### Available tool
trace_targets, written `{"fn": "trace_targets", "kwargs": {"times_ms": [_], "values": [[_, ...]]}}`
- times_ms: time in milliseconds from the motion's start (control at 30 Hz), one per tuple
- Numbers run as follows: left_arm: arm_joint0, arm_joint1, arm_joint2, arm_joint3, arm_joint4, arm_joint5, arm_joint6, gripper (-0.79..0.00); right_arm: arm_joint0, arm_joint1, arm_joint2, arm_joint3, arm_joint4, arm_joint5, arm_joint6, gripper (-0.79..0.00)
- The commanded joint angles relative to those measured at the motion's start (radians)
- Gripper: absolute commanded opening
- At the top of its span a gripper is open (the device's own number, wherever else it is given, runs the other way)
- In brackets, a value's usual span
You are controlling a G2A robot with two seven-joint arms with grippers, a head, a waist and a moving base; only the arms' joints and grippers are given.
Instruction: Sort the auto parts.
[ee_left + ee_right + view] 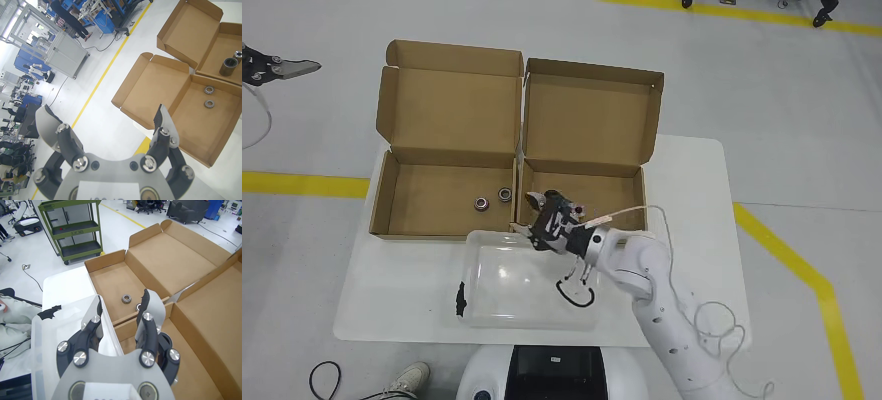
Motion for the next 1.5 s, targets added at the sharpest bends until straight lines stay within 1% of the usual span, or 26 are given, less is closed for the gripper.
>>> {"fn": "trace_targets", "kwargs": {"times_ms": [0, 33, 400, 633, 900, 1233, 1467], "values": [[0.000, 0.000, 0.000, 0.000, 0.000, 0.000, 0.000, 0.000, -0.027, 0.009, 0.019, -0.020, -0.015, -0.001, -0.021, -0.102], [0.000, 0.000, 0.000, 0.000, 0.000, 0.000, 0.000, 0.000, -0.040, 0.013, 0.026, -0.030, -0.022, -0.002, -0.030, 0.000], [0.000, 0.000, 0.000, 0.000, 0.000, 0.000, 0.000, 0.000, -0.168, 0.052, 0.124, -0.118, -0.060, 0.017, -0.132, 0.000], [0.000, 0.000, 0.000, 0.000, 0.000, 0.000, 0.000, 0.000, -0.256, 0.078, 0.229, -0.166, -0.048, 0.039, -0.210, 0.000], [0.000, 0.000, 0.000, 0.000, 0.000, 0.000, 0.000, 0.000, -0.383, 0.104, 0.357, -0.233, -0.036, 0.079, -0.280, 0.000], [0.000, 0.000, 0.000, 0.000, 0.000, 0.000, 0.000, 0.000, -0.579, 0.126, 0.501, -0.303, 0.006, 0.151, -0.452, 0.000], [0.000, 0.000, 0.000, 0.000, 0.000, 0.000, 0.000, 0.000, -0.685, 0.137, 0.622, -0.362, 0.060, 0.183, -0.512, 0.000]]}}
